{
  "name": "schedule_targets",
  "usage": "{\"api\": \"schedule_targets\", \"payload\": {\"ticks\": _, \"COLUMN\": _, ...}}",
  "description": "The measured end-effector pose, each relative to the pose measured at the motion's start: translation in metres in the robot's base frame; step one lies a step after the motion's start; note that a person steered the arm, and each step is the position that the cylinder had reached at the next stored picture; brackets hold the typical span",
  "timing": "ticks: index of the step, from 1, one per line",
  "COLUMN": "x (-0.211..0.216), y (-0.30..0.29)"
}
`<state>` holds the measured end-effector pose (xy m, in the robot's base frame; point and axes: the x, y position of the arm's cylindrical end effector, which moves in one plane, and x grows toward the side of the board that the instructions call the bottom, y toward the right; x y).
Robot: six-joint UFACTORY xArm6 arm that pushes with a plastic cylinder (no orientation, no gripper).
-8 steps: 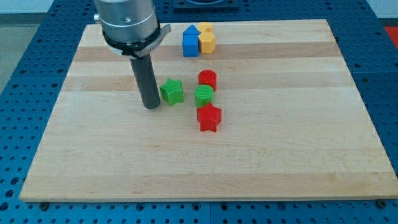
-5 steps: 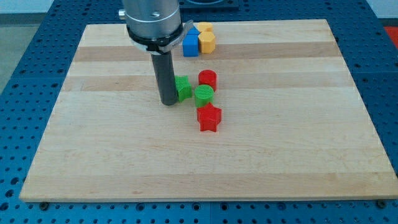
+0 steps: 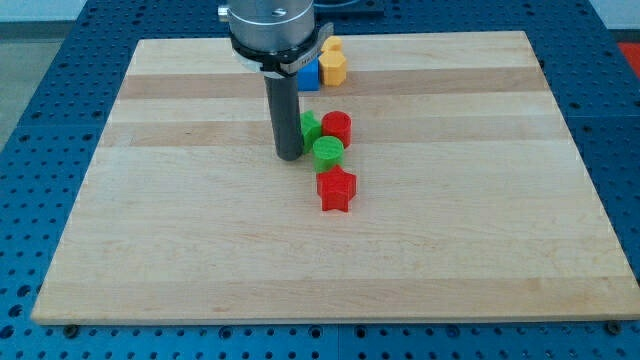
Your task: Push the stars to the red circle
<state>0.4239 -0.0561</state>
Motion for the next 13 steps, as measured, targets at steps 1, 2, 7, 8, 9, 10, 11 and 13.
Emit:
{"api": "schedule_targets", "payload": {"ticks": 1, "x": 0.037, "y": -0.007}}
{"api": "schedule_targets", "payload": {"ticks": 2, "x": 0.084, "y": 0.002}}
{"api": "schedule_targets", "payload": {"ticks": 7, "x": 0.03, "y": 0.093}}
{"api": "schedule_targets", "payload": {"ticks": 8, "x": 0.017, "y": 0.097}}
{"api": "schedule_targets", "payload": {"ticks": 9, "x": 0.011, "y": 0.097}}
{"api": "schedule_targets", "payload": {"ticks": 10, "x": 0.011, "y": 0.108}}
{"api": "schedule_targets", "payload": {"ticks": 11, "x": 0.011, "y": 0.168}}
{"api": "schedule_targets", "payload": {"ticks": 13, "x": 0.011, "y": 0.194}}
